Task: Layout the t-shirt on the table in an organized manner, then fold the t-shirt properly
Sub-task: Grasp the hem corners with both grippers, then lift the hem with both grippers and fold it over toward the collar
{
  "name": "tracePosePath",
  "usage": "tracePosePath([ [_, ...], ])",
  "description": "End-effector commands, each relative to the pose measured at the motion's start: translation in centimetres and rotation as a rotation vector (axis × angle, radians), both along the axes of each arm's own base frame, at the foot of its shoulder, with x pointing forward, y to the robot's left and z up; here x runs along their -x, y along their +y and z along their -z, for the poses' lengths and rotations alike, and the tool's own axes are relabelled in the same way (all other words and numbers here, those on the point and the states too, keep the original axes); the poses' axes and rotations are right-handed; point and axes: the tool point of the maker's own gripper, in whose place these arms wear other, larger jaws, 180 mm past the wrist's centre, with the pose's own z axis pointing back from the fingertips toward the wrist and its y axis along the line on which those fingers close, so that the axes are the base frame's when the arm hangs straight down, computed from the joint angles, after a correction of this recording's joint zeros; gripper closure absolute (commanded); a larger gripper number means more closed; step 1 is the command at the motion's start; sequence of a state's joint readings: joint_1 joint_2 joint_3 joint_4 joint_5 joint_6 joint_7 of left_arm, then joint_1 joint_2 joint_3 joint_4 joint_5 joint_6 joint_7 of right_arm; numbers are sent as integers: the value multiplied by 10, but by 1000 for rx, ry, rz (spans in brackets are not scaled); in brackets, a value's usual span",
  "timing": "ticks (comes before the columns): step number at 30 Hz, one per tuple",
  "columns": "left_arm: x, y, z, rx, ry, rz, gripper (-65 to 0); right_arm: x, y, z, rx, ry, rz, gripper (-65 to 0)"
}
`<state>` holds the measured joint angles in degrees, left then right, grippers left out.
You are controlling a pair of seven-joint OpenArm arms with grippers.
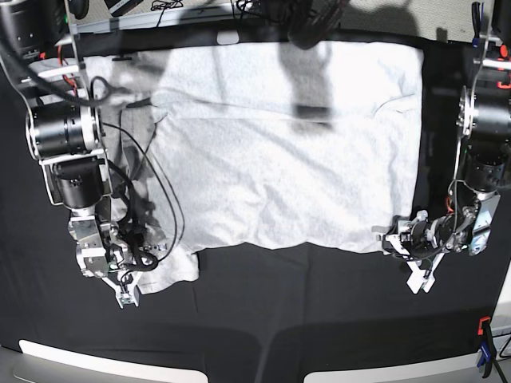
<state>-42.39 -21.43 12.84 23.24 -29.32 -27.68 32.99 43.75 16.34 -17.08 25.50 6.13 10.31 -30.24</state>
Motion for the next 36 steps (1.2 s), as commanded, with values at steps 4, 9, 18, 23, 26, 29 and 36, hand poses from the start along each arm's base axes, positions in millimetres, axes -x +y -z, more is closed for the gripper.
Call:
tracePosePath([
  [4,-22,2,-27,12,-79,-6,0,-27,-5,-35,39,-100,-22,0],
  [9,-26,0,-33,7,-93,6,0,-36,-4,-54,108,-124,-61,0],
  [18,-23,1,-41,-98,-122,89,0,-23,28,-64,111,-170,-217,0],
  [23,-4,12,-40,-148,-163,102,0,14,26,-60,163,-194,-291,0],
  [26,10,16,-48,-180,-208,105,0,42,21,-63,212,-201,-325,0],
  [29,30,12,-59,-238,-237,154,0,71,18,-66,256,-212,-356,0],
  [36,74,-2,-102,-404,-398,173,0,135,8,-77,450,-210,-412,0],
])
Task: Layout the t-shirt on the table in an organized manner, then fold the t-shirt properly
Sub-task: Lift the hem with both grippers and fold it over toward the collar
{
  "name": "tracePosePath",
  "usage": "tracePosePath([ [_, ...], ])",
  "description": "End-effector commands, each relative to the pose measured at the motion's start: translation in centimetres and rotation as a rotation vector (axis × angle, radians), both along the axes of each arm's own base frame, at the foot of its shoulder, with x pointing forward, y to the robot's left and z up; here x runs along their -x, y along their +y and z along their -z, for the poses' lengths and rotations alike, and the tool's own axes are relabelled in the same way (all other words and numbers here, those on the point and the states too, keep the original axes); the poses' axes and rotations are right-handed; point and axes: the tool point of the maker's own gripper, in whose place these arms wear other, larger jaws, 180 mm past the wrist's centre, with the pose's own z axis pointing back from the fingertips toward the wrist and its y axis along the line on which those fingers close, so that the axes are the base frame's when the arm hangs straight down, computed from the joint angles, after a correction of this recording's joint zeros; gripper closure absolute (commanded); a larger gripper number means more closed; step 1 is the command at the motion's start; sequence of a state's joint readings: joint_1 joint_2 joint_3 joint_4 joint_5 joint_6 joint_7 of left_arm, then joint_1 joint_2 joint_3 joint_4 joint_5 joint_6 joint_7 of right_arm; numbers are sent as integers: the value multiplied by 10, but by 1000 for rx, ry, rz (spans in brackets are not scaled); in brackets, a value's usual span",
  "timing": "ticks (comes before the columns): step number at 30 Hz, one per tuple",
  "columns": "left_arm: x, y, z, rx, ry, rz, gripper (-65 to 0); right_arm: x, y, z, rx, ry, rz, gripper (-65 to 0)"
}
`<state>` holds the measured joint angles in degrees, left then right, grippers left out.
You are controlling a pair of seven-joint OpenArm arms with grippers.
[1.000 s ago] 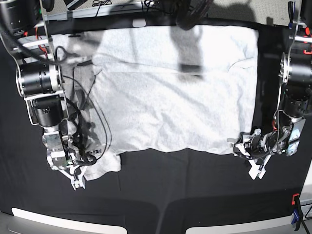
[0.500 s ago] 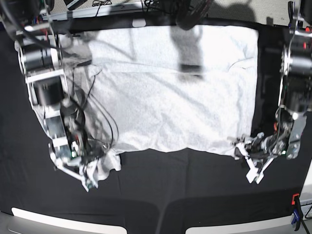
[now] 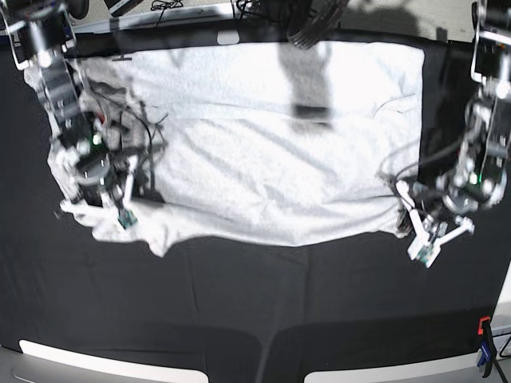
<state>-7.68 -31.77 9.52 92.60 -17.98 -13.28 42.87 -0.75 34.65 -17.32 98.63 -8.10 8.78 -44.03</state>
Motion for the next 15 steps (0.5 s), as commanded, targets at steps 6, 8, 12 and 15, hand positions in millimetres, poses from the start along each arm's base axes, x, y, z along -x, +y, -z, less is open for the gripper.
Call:
tracePosePath([
  [6,21,4,-67,-31,-208,-14,0,16,-6,-37,125,-113,-13,0],
  [8,31,8,-75,-32,-227,-27,0,22,-6,-43,137,-116,-6,0],
  [12,47,24,-70,-44,-207,-70,0,35,-9,-52,167,-132,4,0],
  [15,58,36,-60,-54,-175,-100,0,46,-16,-60,178,-145,23,0],
])
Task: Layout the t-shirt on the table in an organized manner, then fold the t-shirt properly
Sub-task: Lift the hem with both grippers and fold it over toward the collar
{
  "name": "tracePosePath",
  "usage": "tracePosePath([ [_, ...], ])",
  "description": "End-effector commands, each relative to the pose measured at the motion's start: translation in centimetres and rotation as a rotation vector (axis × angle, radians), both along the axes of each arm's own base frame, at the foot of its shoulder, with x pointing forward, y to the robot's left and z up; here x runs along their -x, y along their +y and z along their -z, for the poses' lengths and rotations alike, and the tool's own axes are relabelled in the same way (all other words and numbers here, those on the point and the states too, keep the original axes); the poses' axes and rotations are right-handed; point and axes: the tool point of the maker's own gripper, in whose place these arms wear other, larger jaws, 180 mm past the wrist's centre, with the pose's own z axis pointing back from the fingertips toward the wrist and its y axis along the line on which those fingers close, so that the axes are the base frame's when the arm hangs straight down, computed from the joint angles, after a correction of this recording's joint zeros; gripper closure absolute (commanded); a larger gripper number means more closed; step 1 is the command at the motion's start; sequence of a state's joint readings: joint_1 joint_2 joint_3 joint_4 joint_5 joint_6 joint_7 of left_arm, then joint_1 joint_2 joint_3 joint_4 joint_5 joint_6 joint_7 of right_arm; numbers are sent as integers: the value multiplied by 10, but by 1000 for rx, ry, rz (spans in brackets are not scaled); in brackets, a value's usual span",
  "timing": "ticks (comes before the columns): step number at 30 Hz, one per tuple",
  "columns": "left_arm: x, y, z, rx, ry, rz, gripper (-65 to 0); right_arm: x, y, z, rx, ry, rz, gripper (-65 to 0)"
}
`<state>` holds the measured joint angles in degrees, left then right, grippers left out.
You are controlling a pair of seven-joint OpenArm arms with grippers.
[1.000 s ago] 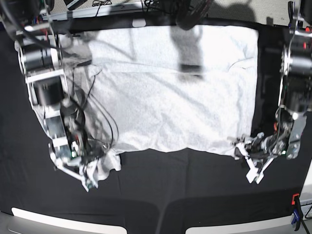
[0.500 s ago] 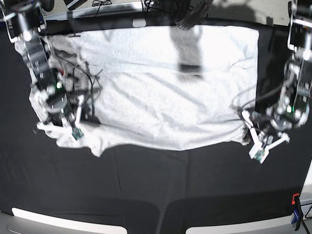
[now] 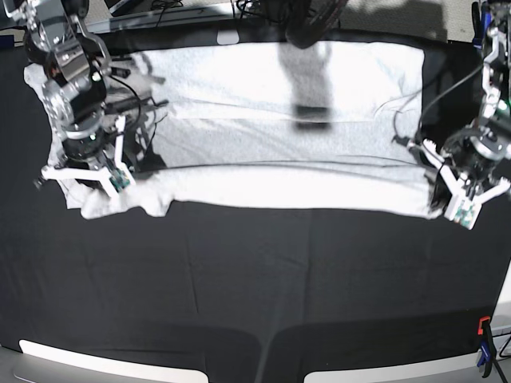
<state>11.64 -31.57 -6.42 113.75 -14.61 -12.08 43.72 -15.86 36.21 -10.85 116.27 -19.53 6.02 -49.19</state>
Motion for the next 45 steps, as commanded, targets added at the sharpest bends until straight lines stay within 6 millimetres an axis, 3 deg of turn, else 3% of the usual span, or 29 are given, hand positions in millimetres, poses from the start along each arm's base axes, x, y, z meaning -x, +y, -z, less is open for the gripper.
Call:
tracePosePath([
  [1,-4,5,-13,-12,-46,-5,0,-4,-8,-19,31,-57,7,0],
  [8,18,8,11,-20,48,-15,0,27,-26,-33,43,-61,62,0],
  [15,45,7,35,-18,144,-17,0,63,-40,-31,70,1,103,0],
  [20,64,-6,37,17,177,10,0,80,-50,-24,91,53,130,0],
  [27,79,-11,40,18,200,26,0,95,-51,-15,96,103,134,0],
  [35,80,-11,40,19,204,26,0,100,-56,-13,105,123,171,0],
  [38,80,-11,40,19,204,26,-25,102,-59,-13,107,131,191,-188],
  [40,81,-11,41,17,211,24,-137,103,-60,-13,107,130,199,-276],
  [42,84,-10,44,17,238,19,-216,104,-61,-13,110,134,204,-293],
  [45,92,-12,51,39,301,14,-237,105,-62,-13,113,138,209,-293],
])
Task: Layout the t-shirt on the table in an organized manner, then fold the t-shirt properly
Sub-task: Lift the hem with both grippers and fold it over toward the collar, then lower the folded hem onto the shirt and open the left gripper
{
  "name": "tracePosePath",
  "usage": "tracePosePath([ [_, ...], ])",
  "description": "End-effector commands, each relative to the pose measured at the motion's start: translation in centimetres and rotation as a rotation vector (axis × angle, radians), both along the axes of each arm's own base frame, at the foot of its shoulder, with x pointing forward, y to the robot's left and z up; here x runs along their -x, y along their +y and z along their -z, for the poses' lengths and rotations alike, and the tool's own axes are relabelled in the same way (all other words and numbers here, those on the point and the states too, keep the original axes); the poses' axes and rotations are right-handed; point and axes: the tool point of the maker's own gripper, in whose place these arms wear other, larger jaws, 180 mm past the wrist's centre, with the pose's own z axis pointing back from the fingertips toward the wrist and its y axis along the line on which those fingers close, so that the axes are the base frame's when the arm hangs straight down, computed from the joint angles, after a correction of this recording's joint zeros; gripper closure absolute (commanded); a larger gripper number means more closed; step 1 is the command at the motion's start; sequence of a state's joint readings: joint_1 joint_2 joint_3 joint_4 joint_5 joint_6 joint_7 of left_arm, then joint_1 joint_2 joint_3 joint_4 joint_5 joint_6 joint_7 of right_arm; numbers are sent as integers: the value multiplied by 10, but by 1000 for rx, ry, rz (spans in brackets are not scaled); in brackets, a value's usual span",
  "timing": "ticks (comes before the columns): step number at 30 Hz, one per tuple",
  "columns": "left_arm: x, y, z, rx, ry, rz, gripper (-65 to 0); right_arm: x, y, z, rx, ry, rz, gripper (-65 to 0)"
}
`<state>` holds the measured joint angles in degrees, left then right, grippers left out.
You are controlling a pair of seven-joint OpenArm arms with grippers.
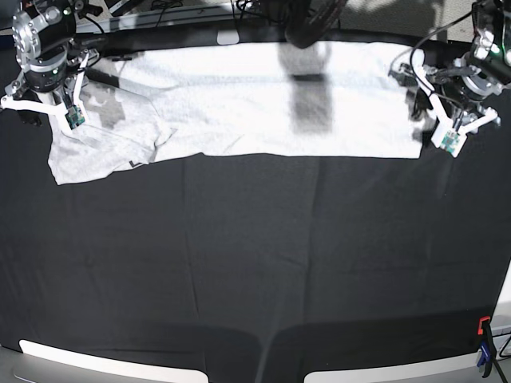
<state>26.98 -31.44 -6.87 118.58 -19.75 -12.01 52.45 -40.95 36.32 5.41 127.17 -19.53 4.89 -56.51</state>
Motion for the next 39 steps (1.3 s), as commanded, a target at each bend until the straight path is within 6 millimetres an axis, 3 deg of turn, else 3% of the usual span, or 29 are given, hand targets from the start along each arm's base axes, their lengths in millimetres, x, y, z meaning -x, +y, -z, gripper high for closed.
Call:
tracePosePath([
  [1,-5,1,-9,4,-27,0,-237,-6,-3,-12,30,-36,-8,-293],
  [10,-7,1,-11,0,-28,1,-237,-7,-6,-15,57,-45,-10,-293],
  [19,-22,28,-40,-164,-152,-112,-237,-11,-15,-28,137,-90,-1,-293],
  [23,-18,32,-20,-104,-97,-152,-237,-11,-15,-28,135,-92,1,-293],
  [26,-11,32,6,-19,-24,-185,-237,-11,-15,-28,135,-92,0,-293],
  [33,13,56,66,-5,137,-292,-237,-11,-14,-26,120,-89,1,-293],
  [36,14,52,69,39,176,-308,-237,-11,-14,-26,120,-90,0,-293],
  [39,-1,52,58,42,136,-302,-237,-11,-14,-26,121,-91,0,-293],
])
